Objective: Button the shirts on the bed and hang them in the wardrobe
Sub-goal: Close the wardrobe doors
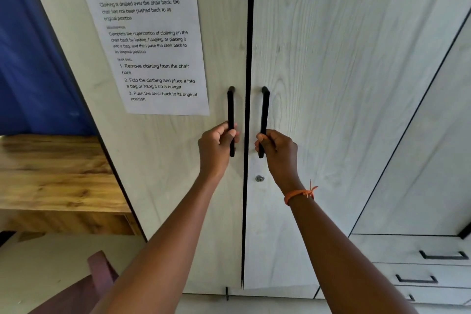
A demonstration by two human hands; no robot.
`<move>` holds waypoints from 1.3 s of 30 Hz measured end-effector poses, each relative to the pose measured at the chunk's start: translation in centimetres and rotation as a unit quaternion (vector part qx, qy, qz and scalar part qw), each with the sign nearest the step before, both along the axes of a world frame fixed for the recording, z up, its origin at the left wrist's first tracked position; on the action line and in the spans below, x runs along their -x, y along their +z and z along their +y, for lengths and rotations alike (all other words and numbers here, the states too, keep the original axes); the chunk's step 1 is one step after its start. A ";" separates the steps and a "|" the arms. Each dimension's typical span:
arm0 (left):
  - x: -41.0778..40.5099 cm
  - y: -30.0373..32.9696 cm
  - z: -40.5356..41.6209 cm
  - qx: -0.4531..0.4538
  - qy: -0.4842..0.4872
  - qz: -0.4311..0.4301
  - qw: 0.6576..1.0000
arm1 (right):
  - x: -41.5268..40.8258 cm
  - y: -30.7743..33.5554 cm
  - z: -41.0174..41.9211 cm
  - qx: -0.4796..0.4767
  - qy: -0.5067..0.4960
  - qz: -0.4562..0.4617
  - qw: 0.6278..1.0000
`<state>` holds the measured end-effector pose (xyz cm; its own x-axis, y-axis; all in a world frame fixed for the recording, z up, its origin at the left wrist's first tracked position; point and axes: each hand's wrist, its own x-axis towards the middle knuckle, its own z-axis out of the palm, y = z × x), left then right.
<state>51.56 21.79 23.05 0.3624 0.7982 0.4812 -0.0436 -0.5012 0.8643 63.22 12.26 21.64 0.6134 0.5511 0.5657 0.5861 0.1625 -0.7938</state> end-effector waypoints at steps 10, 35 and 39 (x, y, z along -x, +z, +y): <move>-2.3 0.2 2.6 0.014 -0.011 -0.007 1.000 | -1.9 0.3 3.1 0.018 -0.025 -0.010 0.999; 5.7 -4.3 -2.4 0.062 0.092 0.134 0.985 | 8.9 -2.2 0.3 0.126 -0.073 0.113 0.983; 15.0 -9.1 -4.6 0.117 0.193 0.153 0.962 | 14.3 -8.0 -1.5 0.225 0.016 0.143 0.964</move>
